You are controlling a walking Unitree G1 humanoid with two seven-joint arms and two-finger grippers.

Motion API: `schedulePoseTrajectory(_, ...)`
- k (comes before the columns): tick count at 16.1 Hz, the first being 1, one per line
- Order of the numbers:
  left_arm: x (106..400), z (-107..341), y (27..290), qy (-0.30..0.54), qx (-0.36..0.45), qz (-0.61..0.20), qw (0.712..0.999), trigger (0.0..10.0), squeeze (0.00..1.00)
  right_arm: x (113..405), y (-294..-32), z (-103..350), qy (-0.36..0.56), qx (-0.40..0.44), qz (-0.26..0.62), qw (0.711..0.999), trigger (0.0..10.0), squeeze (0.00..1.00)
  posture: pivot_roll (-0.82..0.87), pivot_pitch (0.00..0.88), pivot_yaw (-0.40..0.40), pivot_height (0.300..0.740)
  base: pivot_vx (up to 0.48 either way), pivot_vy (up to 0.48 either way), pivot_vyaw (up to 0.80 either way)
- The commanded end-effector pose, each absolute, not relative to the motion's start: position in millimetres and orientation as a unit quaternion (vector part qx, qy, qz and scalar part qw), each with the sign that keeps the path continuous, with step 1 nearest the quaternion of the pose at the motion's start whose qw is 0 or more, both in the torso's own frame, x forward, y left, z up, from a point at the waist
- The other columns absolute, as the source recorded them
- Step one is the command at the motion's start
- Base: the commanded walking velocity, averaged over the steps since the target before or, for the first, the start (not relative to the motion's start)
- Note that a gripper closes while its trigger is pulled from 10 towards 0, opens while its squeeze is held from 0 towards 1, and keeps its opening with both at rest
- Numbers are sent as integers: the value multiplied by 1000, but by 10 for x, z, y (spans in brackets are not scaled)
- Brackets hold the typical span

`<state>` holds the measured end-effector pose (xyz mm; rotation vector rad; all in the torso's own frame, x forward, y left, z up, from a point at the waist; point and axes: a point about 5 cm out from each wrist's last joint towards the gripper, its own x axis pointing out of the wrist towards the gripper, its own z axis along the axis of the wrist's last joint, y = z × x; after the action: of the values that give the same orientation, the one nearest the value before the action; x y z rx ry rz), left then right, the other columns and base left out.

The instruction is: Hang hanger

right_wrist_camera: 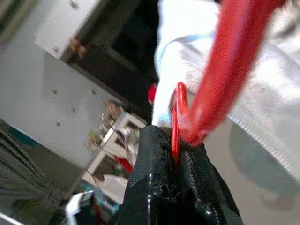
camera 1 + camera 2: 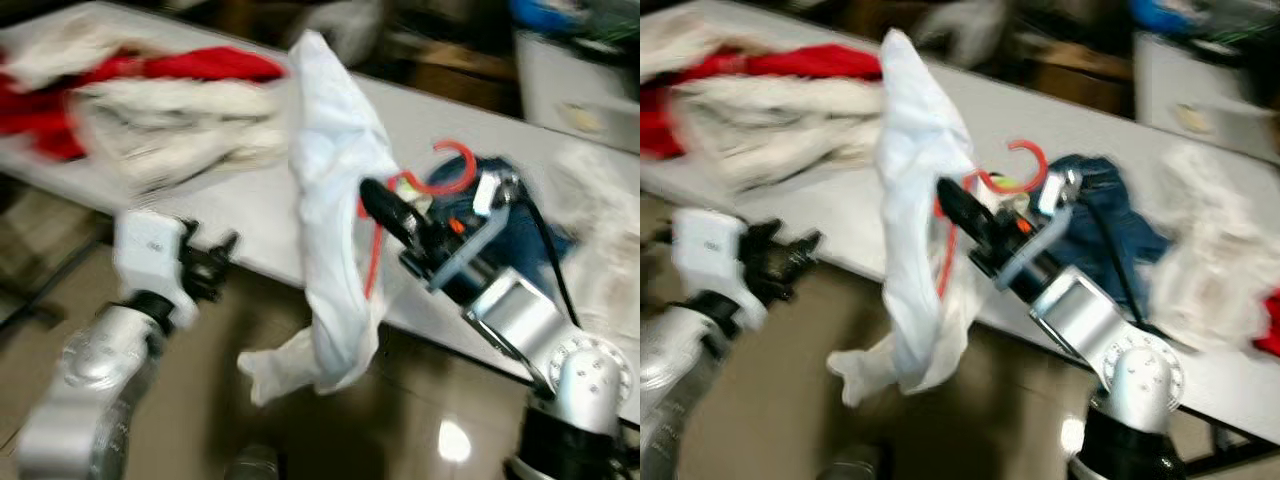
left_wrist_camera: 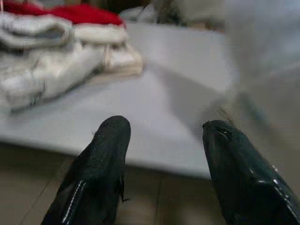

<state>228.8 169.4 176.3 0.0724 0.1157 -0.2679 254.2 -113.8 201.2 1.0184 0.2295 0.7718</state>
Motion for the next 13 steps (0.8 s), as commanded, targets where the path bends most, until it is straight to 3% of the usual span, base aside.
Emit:
schedulePoseTrajectory(1, 2299, 1772, 1661, 53, 51, -135, 988, 10000, 0, 2508, -1123, 1991, 115, 462, 360, 802, 10000, 0, 132, 90, -95, 740, 0, 0, 788)
schedulePoseTrajectory(13, 2265, 1621, 1566, 67, 76, -147, 984, 10000, 0, 2368, -1160, 1438, 205, 371, 285, 860, 10000, 0, 123, 121, -98, 740, 0, 0, 788)
